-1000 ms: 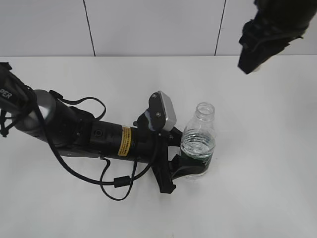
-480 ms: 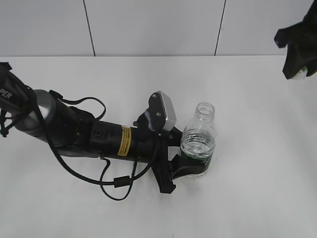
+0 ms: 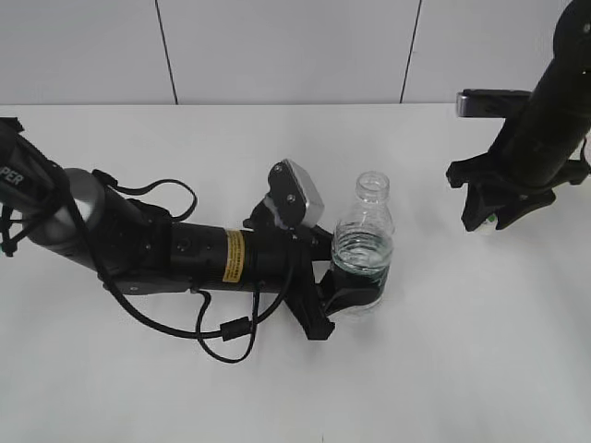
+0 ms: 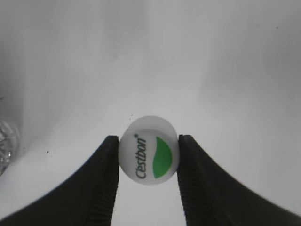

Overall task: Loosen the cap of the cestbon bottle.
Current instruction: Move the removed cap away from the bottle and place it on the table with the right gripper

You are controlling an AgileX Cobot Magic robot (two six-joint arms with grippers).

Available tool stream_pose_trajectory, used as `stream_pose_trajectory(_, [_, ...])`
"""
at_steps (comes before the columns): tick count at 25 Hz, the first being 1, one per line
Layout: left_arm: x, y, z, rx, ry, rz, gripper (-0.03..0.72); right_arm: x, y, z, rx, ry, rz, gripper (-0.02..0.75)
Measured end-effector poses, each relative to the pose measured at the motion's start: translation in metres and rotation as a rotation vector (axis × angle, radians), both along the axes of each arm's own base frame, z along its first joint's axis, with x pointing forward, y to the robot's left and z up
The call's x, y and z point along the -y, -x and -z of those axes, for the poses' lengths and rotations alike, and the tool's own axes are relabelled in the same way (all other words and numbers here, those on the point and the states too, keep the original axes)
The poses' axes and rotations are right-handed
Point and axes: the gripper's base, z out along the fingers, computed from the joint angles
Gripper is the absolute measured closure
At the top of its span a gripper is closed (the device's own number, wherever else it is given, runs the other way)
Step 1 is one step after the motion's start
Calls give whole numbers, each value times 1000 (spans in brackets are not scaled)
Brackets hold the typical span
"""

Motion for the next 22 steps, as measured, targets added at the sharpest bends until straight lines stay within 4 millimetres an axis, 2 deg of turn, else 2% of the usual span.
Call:
stream_pose_trajectory(10, [-1,-8,-1,49,12,-81,276,-1,-10,40,-19,7,8,444])
stream_pose_trajectory(19, [-2,-9,-2,49,14,-93,276,-1,-12,42,2,6,3,437])
stream_pose_trajectory(22, [-2,-9,-2,49,14,-93,276,-2,-12,42,3,5,-6,344])
